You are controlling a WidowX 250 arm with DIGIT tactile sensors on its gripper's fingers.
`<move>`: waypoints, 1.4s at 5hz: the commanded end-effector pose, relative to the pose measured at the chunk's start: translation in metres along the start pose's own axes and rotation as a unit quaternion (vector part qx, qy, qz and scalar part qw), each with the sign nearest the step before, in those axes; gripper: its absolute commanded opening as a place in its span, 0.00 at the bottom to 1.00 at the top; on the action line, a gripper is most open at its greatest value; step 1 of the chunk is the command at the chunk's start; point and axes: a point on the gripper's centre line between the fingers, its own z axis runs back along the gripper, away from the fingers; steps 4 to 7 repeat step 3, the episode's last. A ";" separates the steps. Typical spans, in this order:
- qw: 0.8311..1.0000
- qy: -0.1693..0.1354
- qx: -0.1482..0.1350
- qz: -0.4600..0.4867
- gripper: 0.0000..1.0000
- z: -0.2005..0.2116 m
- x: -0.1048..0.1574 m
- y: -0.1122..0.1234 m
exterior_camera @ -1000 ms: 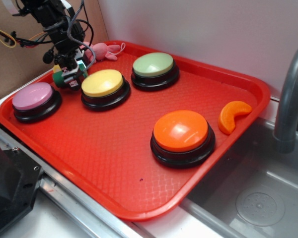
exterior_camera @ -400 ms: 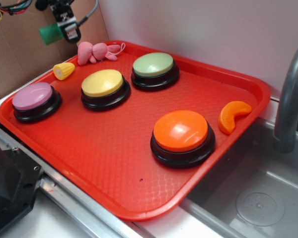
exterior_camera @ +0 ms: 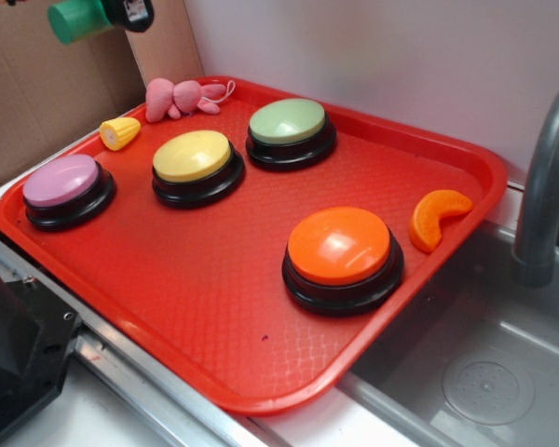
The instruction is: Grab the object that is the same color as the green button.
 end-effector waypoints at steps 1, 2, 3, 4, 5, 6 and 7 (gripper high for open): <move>0.999 0.009 0.015 0.041 0.00 0.003 -0.010 -0.042; 0.996 0.004 0.023 0.087 0.00 -0.004 -0.016 -0.047; 0.995 0.010 0.036 0.092 0.00 -0.007 -0.016 -0.045; 0.995 0.010 0.036 0.092 0.00 -0.007 -0.016 -0.045; 0.995 0.010 0.036 0.092 0.00 -0.007 -0.016 -0.045; 0.995 0.010 0.036 0.092 0.00 -0.007 -0.016 -0.045; 0.995 0.010 0.036 0.092 0.00 -0.007 -0.016 -0.045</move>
